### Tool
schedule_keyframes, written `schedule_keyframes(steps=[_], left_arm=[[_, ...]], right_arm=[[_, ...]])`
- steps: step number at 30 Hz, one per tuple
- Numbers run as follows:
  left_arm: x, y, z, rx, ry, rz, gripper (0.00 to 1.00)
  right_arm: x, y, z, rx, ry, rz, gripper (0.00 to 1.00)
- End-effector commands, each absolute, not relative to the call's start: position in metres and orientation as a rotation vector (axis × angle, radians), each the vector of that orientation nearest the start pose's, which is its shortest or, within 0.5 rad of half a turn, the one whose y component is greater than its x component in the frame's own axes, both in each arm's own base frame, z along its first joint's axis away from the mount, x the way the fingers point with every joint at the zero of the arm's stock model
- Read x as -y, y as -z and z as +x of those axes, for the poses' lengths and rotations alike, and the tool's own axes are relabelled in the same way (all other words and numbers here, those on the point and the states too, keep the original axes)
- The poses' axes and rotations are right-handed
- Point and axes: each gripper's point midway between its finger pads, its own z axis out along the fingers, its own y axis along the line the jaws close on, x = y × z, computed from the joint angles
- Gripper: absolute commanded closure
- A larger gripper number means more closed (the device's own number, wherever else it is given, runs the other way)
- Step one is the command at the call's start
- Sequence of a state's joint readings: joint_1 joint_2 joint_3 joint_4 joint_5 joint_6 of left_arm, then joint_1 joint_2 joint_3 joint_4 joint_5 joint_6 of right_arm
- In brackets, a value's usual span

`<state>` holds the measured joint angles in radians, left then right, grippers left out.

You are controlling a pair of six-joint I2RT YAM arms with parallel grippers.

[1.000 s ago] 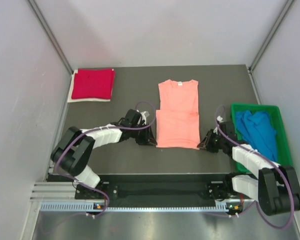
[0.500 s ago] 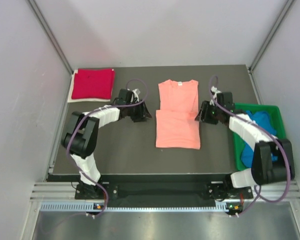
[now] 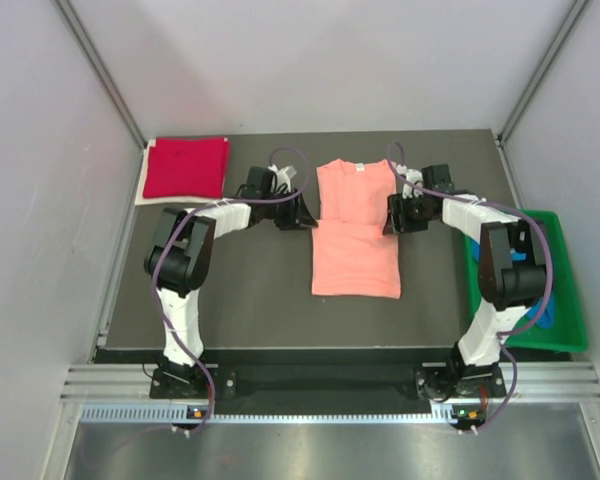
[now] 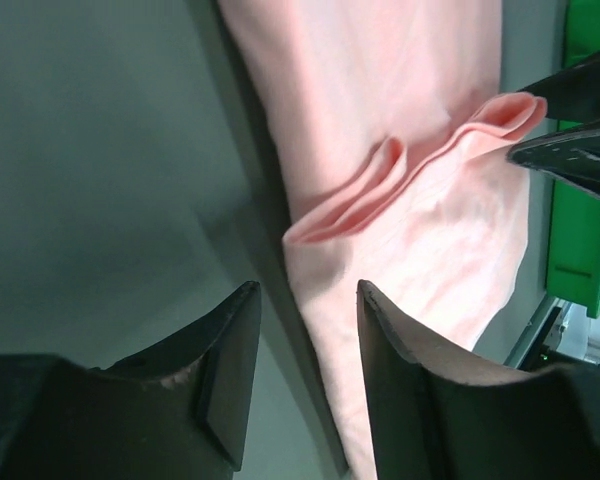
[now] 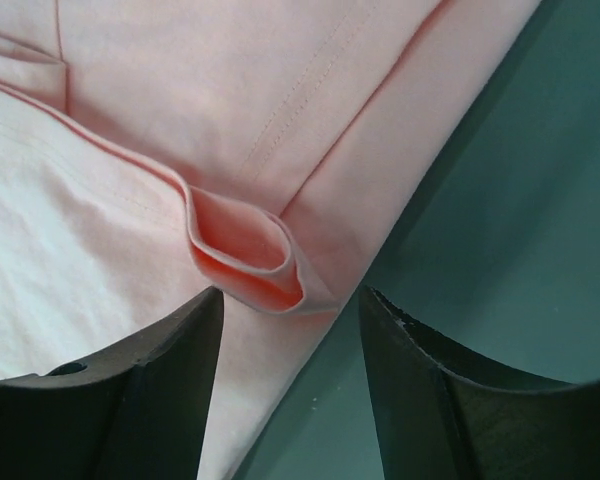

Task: Fold and stack the t-shirts
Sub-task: Fold the tshirt

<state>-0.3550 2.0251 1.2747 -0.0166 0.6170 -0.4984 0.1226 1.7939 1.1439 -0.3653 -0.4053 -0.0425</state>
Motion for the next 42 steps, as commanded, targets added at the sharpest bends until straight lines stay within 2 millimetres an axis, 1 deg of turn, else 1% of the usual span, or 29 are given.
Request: schedule_keyframes(steps=[1,3,4,5,6,7,9,10,11,12,13,16,19,23,25,27,28,30,31,32,34,35,36,37,38,39,40,41,42], left_arm=[[0.292,-0.074,0.426,-2.333,1.191,0.266,0.54],[0.294,-0.074,0.429,-2.328,1.2,0.272,0.61],[0.294,-0.074,0.43,-2.326,1.203,0.271,0.64],[0.295,-0.073,0.432,-2.326,1.206,0.27,0.72],[0.296,-0.074,0.432,-2.323,1.21,0.271,0.75],[0.297,-0.076,0.433,-2.317,1.212,0.271,0.79],[0.298,-0.081,0.436,-2.304,1.216,0.268,0.93],[0.299,-0.086,0.438,-2.285,1.217,0.269,0.97],[0.299,-0.089,0.439,-2.276,1.221,0.264,1.0],[0.3,-0.093,0.439,-2.265,1.229,0.255,1.0],[0.301,-0.101,0.44,-2.243,1.231,0.255,1.0],[0.303,-0.111,0.442,-2.197,1.237,0.251,1.0],[0.303,-0.111,0.445,-2.188,1.236,0.239,1.0],[0.304,-0.107,0.45,-2.196,1.232,0.224,1.0],[0.306,-0.102,0.452,-2.201,1.237,0.22,1.0],[0.308,-0.104,0.456,-2.194,1.24,0.217,1.0],[0.308,-0.098,0.458,-2.206,1.236,0.212,1.0],[0.309,-0.098,0.463,-2.202,1.228,0.212,1.0],[0.308,-0.089,0.463,-2.231,1.219,0.196,0.98],[0.309,-0.091,0.467,-2.227,1.215,0.197,0.95],[0.307,-0.083,0.469,-2.253,1.199,0.179,0.87],[0.305,-0.078,0.471,-2.278,1.172,0.156,0.81],[0.304,-0.076,0.472,-2.288,1.156,0.155,0.75],[0.301,-0.075,0.474,-2.299,1.134,0.146,0.7],[0.296,-0.071,0.475,-2.332,1.091,0.124,0.68],[0.292,-0.071,0.475,-2.341,1.06,0.126,0.67],[0.289,-0.078,0.475,-2.337,1.035,0.124,0.66],[0.282,-0.076,0.477,-2.346,0.974,0.095,0.66],[0.276,-0.078,0.474,-2.362,0.938,0.081,0.66]], right_arm=[[-0.119,-0.057,0.405,-2.445,-0.598,-0.476,0.43],[-0.122,-0.055,0.408,-2.432,-0.631,-0.489,0.44],[-0.123,-0.056,0.409,-2.426,-0.64,-0.492,0.47],[-0.122,-0.057,0.412,-2.409,-0.647,-0.491,0.51],[-0.124,-0.059,0.413,-2.391,-0.675,-0.495,0.65],[-0.124,-0.059,0.414,-2.383,-0.684,-0.485,0.74],[-0.12,-0.065,0.417,-2.359,-0.691,-0.461,0.89],[-0.118,-0.068,0.417,-2.352,-0.683,-0.454,0.99],[-0.117,-0.066,0.414,-2.351,-0.678,-0.446,1.0],[-0.115,-0.074,0.414,-2.328,-0.662,-0.433,1.0],[-0.114,-0.076,0.412,-2.319,-0.66,-0.425,1.0],[-0.11,-0.081,0.408,-2.299,-0.644,-0.39,1.0],[-0.106,-0.084,0.406,-2.284,-0.644,-0.363,1.0],[-0.106,-0.081,0.407,-2.279,-0.648,-0.346,1.0],[-0.103,-0.073,0.408,-2.307,-0.636,-0.326,1.0],[-0.099,-0.066,0.408,-2.324,-0.628,-0.295,1.0],[-0.098,-0.063,0.408,-2.33,-0.63,-0.283,0.98],[-0.093,-0.054,0.41,-2.35,-0.609,-0.263,0.93],[-0.091,-0.051,0.411,-2.359,-0.597,-0.255,0.9],[-0.089,-0.051,0.412,-2.375,-0.597,-0.204,0.87],[-0.081,-0.046,0.414,-2.401,-0.565,-0.151,0.83],[-0.079,-0.049,0.417,-2.418,-0.555,-0.106,0.79],[-0.071,-0.049,0.42,-2.434,-0.497,-0.06,0.72],[-0.069,-0.052,0.42,-2.443,-0.483,-0.039,0.61],[-0.067,-0.055,0.417,-2.466,-0.483,-0.006,0.58],[-0.067,-0.066,0.416,-2.451,-0.474,0.014,0.57],[-0.066,-0.071,0.413,-2.451,-0.473,0.041,0.56],[-0.068,-0.072,0.403,-2.472,-0.492,0.103,0.55],[-0.069,-0.084,0.398,-2.452,-0.5,0.118,0.55]])
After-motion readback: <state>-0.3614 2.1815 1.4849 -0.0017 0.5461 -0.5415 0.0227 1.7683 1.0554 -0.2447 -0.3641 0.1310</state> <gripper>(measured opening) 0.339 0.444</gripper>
